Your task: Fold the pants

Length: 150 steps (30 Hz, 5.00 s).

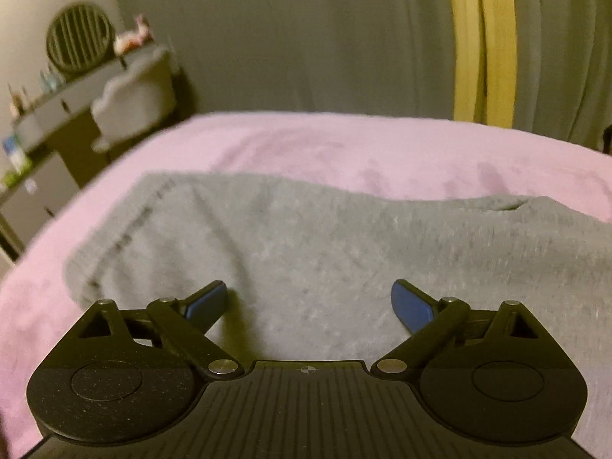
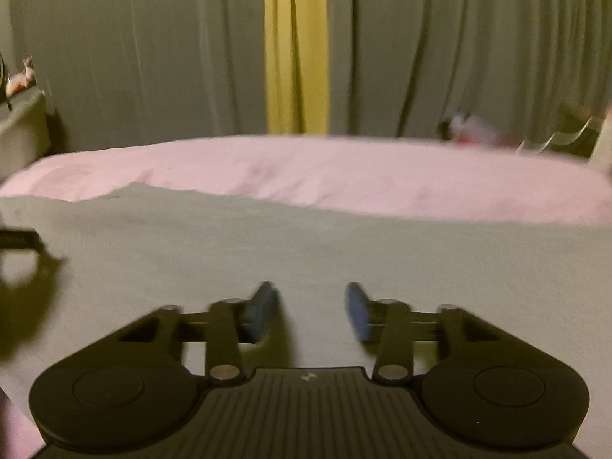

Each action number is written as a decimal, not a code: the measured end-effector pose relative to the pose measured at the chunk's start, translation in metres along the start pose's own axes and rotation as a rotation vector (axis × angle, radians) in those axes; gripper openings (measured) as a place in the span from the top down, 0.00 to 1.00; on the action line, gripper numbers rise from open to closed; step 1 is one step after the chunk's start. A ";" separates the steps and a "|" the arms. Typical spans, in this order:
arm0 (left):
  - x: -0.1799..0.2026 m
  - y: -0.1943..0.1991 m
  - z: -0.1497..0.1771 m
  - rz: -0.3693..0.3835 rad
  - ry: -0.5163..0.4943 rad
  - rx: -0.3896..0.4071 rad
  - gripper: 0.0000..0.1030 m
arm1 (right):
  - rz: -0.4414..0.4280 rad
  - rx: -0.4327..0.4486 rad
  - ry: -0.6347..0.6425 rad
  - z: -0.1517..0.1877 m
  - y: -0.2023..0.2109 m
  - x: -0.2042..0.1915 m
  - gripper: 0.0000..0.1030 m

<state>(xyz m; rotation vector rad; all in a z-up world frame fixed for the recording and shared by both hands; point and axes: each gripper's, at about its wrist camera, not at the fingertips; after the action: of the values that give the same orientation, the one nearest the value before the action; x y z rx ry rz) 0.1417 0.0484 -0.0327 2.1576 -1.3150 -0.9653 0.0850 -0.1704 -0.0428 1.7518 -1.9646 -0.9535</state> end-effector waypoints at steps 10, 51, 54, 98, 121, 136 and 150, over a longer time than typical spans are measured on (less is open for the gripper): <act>0.007 -0.024 -0.001 -0.016 0.034 0.076 0.02 | 0.018 0.033 0.019 -0.023 -0.067 -0.036 0.64; 0.021 0.027 0.017 0.104 -0.073 0.193 0.00 | 0.646 0.150 -0.666 0.033 0.161 0.332 0.04; 0.015 0.034 0.018 0.266 0.076 0.107 0.00 | 0.582 0.154 -0.756 0.053 0.167 0.351 0.09; 0.023 0.054 0.051 0.232 0.129 -0.035 0.00 | 0.067 0.389 -1.044 0.057 0.123 0.410 0.81; -0.040 0.106 0.044 0.324 0.196 0.104 0.00 | -0.140 -0.104 0.452 0.034 0.034 -0.001 0.79; -0.046 0.072 0.052 0.414 0.385 -0.035 0.00 | -0.132 -0.086 0.225 0.028 0.057 0.006 0.72; -0.005 0.088 0.047 0.508 0.130 -0.028 0.00 | 0.054 -0.137 -0.450 -0.004 0.042 0.133 0.04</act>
<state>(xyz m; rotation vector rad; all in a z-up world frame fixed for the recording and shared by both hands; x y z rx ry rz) 0.0533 0.0124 -0.0038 1.6998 -1.6549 -0.6220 0.0323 -0.2993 -0.0358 1.4952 -2.1273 -1.5305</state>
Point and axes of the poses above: each gripper's, at about its wrist camera, not at the fingertips, and y roughly against the way its jaws point, x to its right, z to its underside, and after that the axes turned 11 degrees about -y, right-handed
